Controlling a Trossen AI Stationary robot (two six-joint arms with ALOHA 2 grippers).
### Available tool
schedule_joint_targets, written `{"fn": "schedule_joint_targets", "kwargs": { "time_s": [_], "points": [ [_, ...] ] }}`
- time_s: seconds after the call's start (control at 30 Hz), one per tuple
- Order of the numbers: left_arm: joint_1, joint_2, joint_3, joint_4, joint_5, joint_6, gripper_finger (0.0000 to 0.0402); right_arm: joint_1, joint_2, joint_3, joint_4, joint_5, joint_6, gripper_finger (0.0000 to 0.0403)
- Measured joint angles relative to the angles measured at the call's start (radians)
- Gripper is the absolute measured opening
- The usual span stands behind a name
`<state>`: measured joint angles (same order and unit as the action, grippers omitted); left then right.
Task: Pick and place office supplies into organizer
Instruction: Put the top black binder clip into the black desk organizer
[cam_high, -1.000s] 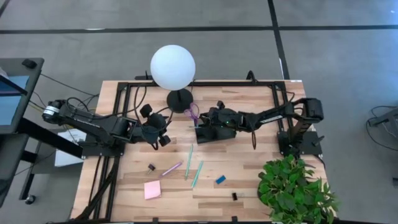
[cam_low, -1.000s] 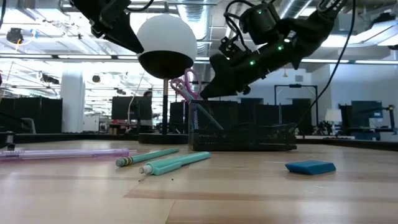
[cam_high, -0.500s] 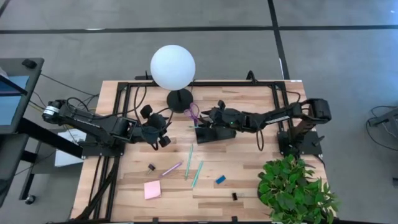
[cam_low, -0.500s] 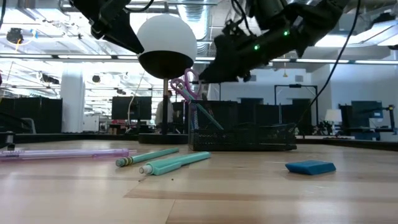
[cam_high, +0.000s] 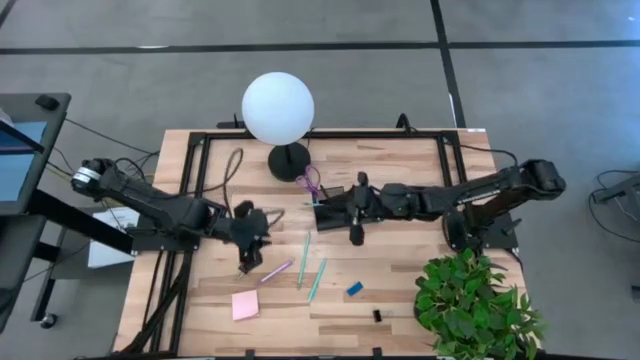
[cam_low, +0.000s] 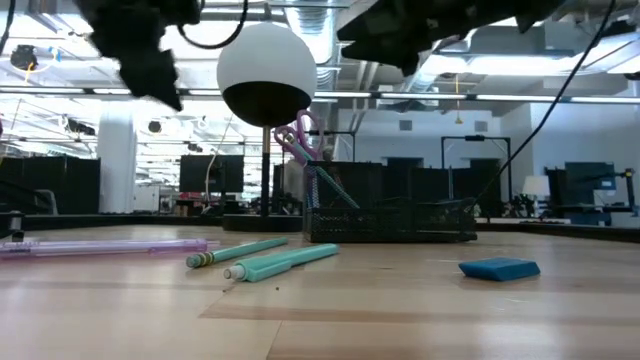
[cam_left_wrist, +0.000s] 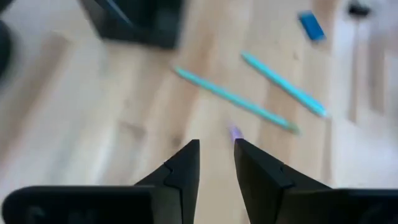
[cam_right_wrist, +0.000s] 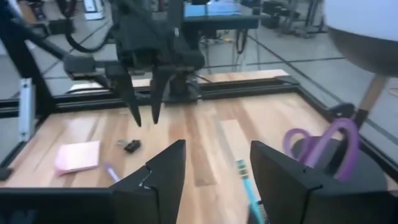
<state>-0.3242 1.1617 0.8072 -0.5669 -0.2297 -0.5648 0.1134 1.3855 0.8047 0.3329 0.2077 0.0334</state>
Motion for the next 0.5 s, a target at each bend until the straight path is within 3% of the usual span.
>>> {"fn": "schedule_joint_targets", "kwargs": {
  "time_s": [0.3, 0.5],
  "points": [
    [-0.136, 0.020, -0.128, -0.090, 0.080, -0.417, 0.0096, 0.024, 0.045, -0.002, -0.026, 0.002, -0.006, 0.0162],
    [-0.204, 0.019, -0.169, -0.166, 0.115, -0.561, 0.0120, 0.024, 0.043, 0.000, -0.027, 0.002, -0.007, 0.0164]
  ]
}}
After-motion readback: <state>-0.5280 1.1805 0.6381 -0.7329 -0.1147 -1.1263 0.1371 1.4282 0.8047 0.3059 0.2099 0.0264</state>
